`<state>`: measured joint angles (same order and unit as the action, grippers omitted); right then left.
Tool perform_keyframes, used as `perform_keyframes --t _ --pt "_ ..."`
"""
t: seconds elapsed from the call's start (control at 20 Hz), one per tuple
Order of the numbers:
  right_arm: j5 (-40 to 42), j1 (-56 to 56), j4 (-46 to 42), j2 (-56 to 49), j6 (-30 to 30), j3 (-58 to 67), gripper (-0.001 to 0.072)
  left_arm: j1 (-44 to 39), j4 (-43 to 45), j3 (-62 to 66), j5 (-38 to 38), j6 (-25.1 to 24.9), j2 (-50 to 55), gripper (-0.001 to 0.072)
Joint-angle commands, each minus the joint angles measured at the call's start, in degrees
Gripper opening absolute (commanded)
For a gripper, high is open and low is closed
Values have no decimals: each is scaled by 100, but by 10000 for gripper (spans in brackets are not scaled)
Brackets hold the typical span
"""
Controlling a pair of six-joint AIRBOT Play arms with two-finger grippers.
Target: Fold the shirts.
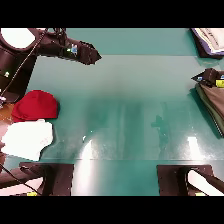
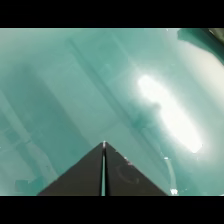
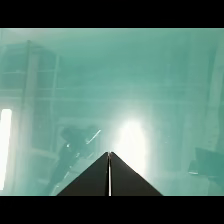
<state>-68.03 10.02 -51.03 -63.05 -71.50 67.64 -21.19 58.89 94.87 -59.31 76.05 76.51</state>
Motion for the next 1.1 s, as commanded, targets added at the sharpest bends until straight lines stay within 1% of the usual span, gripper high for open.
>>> perform_keyframes --t 0.0,0.35,0.5,0.6,0.65,0.7,0.8,0.9,1.05 --pt "-15 -9 0 4 -4 -2 16 0 0 0 61 2 2 24" --pt "-160 -9 2 4 -4 -2 16 0 0 0 61 2 2 24" --pt "-343 -9 -2 2 -4 -2 16 0 0 0 63 2 2 24" --pt "-424 -9 -2 4 -4 -2 16 0 -136 0 208 48 2 24" --pt "-444 -9 -4 4 -4 -2 16 0 -140 2 321 -26 2 24" --pt "-444 -9 -2 4 -4 -2 16 81 66 20 229 57 -22 23" --pt "-448 -7 -2 4 -4 -2 16 577 697 13 -304 455 -232 23" --pt "-461 -9 -2 4 -4 -2 16 1338 1412 -24 -837 774 -514 23" --pt "-459 -9 0 4 -2 -2 16 2406 2076 -372 -1504 800 -793 24"
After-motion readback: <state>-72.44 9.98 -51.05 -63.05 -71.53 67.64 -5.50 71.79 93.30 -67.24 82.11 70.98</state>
